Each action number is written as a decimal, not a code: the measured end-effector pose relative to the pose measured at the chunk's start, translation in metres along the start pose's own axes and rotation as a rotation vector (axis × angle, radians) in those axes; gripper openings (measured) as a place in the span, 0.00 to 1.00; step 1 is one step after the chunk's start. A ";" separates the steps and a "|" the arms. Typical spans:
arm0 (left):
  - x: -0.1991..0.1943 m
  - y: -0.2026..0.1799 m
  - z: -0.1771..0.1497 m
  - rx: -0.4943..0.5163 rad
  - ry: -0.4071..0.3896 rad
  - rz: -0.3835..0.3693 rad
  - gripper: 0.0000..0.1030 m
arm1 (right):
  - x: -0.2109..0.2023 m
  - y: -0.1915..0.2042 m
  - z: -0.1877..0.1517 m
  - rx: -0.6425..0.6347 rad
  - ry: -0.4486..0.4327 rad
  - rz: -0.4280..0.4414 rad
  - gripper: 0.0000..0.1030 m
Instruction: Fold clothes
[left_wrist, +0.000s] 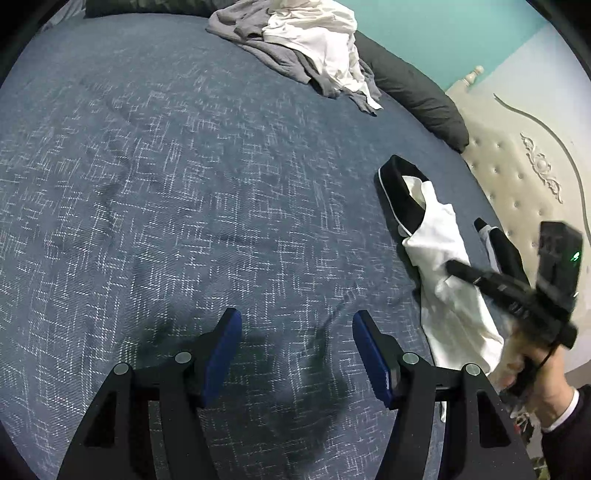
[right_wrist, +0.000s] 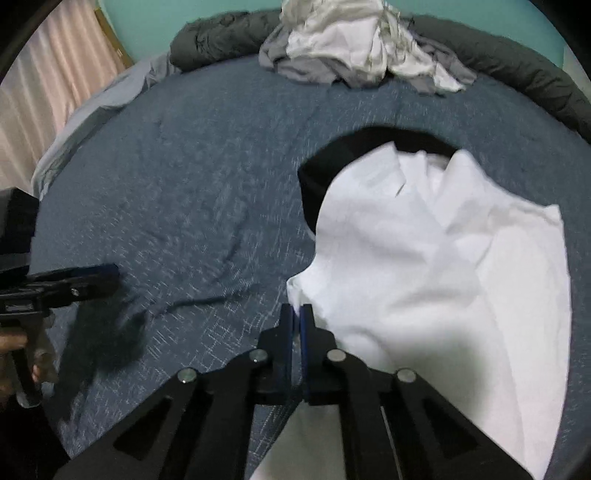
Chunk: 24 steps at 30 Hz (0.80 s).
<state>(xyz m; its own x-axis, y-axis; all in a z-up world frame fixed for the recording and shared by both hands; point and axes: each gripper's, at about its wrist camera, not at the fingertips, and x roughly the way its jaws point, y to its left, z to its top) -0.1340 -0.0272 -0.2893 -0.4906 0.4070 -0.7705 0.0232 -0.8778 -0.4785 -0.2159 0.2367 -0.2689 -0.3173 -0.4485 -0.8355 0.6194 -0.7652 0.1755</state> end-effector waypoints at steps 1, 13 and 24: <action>0.000 0.000 0.000 0.001 -0.001 -0.002 0.64 | -0.008 -0.003 0.002 0.012 -0.019 0.008 0.03; 0.005 -0.006 0.000 0.028 0.006 0.012 0.64 | -0.088 -0.095 0.045 0.129 -0.190 -0.117 0.03; 0.016 -0.006 -0.002 0.039 0.034 0.030 0.65 | -0.072 -0.157 0.063 0.133 -0.160 -0.278 0.03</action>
<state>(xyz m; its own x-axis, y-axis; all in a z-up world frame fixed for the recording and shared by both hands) -0.1402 -0.0151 -0.2996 -0.4600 0.3880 -0.7987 0.0032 -0.8988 -0.4384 -0.3352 0.3600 -0.2032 -0.5763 -0.2729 -0.7703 0.3976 -0.9171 0.0274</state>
